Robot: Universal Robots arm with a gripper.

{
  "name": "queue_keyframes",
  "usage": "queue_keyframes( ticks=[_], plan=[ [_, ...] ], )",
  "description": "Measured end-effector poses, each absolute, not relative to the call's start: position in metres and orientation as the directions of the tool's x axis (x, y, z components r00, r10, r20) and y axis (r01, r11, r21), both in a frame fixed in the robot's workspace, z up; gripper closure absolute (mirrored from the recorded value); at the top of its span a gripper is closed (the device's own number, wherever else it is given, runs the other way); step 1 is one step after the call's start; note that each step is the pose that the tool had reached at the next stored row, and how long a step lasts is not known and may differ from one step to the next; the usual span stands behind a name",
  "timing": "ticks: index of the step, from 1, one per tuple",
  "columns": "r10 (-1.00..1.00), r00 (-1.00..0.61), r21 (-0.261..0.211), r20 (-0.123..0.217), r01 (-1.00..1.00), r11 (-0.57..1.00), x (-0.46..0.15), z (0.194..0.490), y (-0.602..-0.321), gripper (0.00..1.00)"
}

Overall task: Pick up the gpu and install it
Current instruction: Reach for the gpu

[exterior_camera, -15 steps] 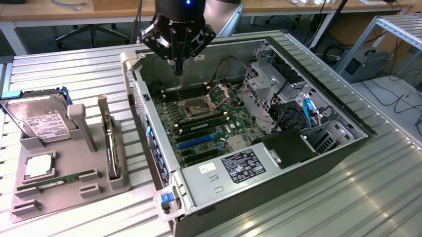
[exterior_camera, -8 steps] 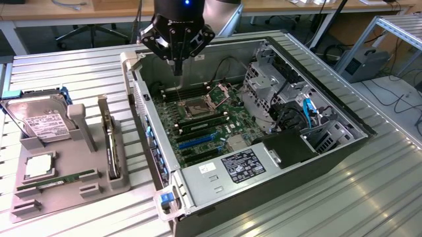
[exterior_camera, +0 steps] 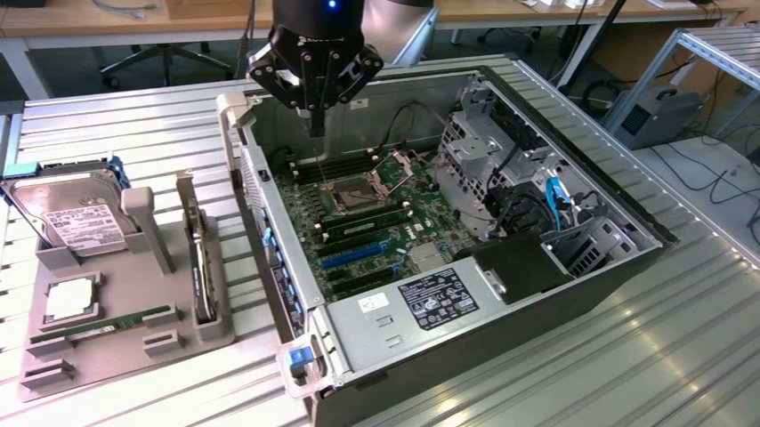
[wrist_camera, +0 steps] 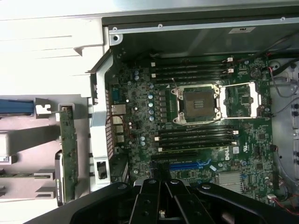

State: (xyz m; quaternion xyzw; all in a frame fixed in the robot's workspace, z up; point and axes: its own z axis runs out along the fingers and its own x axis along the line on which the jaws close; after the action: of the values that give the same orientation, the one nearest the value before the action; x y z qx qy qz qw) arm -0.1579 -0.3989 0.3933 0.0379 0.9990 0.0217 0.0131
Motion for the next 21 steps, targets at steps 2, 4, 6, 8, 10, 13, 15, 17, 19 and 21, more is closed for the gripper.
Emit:
queue_keyframes(
  ticks=[2, 4, 6, 8, 10, 13, 15, 17, 19, 21],
  plan=[
    [0.076, -0.997, 0.044, -0.024, 0.075, 0.996, -0.1583, 0.3933, -0.3989, 0.89],
    [0.076, -0.997, 0.044, -0.024, 0.075, 0.996, -0.1587, 0.3933, -0.3989, 0.89],
    [0.076, -0.997, 0.044, -0.024, 0.075, 0.996, -0.1595, 0.3933, -0.3989, 0.89],
    [0.076, -0.997, 0.044, -0.024, 0.075, 0.996, -0.1601, 0.3933, -0.3989, 0.89],
    [0.076, -0.997, 0.044, -0.024, 0.075, 0.996, -0.1606, 0.3933, -0.3989, 0.89],
    [0.076, -0.997, 0.044, -0.024, 0.075, 0.996, -0.1617, 0.3933, -0.3989, 0.89],
    [0.076, -0.997, 0.044, -0.024, 0.075, 0.996, -0.1623, 0.3933, -0.3989, 0.89],
    [0.076, -0.997, 0.044, -0.025, 0.075, 0.996, -0.1628, 0.3933, -0.3989, 0.89],
    [0.076, -0.997, 0.044, -0.024, 0.075, 0.996, -0.1632, 0.3933, -0.3989, 0.89],
    [0.076, -0.997, 0.044, -0.024, 0.075, 0.996, -0.1636, 0.3933, -0.3989, 0.89]
  ],
)
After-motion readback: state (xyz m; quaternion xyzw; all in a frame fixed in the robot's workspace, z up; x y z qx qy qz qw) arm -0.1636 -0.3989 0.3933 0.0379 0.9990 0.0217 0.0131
